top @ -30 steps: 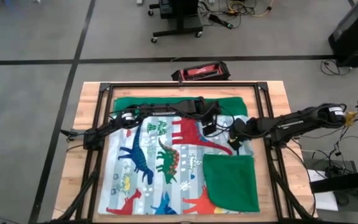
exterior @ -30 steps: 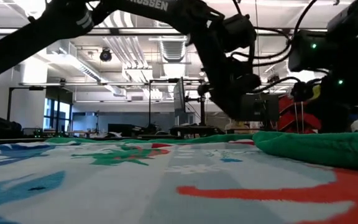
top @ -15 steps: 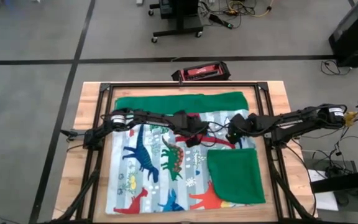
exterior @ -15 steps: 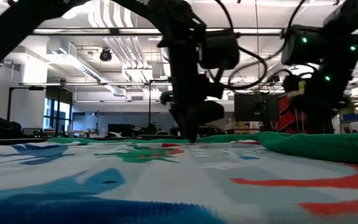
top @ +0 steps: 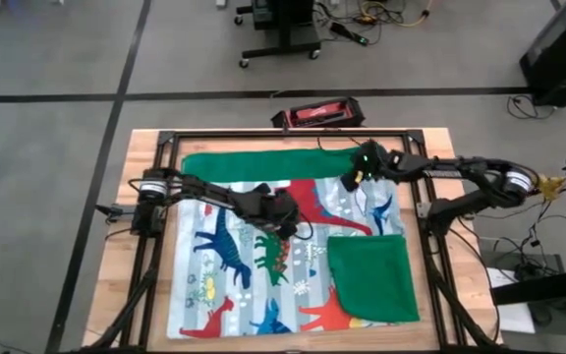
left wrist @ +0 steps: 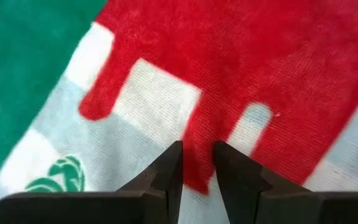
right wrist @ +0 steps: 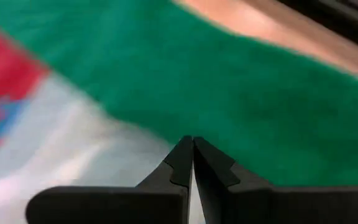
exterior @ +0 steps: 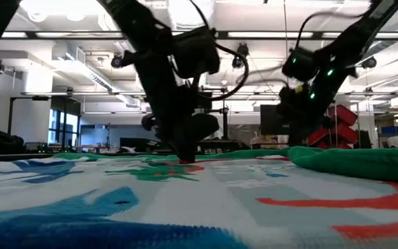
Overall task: Roll towel
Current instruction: Fold the multi-color dinosaur print towel
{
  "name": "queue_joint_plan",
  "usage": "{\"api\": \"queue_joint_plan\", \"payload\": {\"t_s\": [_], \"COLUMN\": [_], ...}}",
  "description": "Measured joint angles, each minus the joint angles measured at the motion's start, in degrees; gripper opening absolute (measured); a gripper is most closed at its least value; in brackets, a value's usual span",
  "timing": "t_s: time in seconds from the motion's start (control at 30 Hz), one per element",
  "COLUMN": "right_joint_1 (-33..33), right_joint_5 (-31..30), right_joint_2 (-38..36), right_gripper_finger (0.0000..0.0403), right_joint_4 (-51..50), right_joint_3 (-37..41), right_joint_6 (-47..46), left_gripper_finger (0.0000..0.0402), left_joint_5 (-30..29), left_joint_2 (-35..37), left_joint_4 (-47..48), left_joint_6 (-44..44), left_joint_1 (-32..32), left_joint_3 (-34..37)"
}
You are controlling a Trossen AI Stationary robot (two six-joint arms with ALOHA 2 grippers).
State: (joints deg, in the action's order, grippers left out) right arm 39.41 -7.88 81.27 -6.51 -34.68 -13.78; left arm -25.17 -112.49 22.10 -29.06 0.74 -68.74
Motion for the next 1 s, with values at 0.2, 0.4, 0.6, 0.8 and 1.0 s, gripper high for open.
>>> {"api": "queue_joint_plan", "payload": {"t_s": [0.2, 0.4, 0.6, 0.8, 1.0], "right_joint_1": [6.4, 8.9, 10.4, 13.3, 15.6], "right_joint_5": [0.4, -9.5, -13.2, -9.1, -8.1], "right_joint_2": [9.2, 11.9, 8.2, 5.7, 6.6], "right_gripper_finger": [0.0000, 0.0000, 0.0000, 0.0000, 0.0000], "right_joint_4": [0.0, -1.2, -2.8, -5.7, -7.3], "right_joint_3": [-4.8, -6.7, -6.3, -6.5, -6.3], "right_joint_6": [2.9, 2.4, 3.9, 5.5, 6.7], "left_gripper_finger": [0.0077, 0.0077, 0.0077, 0.0077, 0.0077], "left_joint_5": [0.1, -0.6, -0.9, -2.2, -3.7], "left_joint_2": [0.3, -0.1, 0.2, 1.1, 8.2], "left_joint_4": [-4.1, -5.5, -5.1, -4.0, -2.9], "left_joint_6": [-0.2, -1.1, -0.6, 1.3, 6.7], "left_joint_1": [0.2, 0.4, 0.4, 0.7, 0.5], "left_joint_3": [2.7, 3.5, 3.5, 2.6, 2.7]}}
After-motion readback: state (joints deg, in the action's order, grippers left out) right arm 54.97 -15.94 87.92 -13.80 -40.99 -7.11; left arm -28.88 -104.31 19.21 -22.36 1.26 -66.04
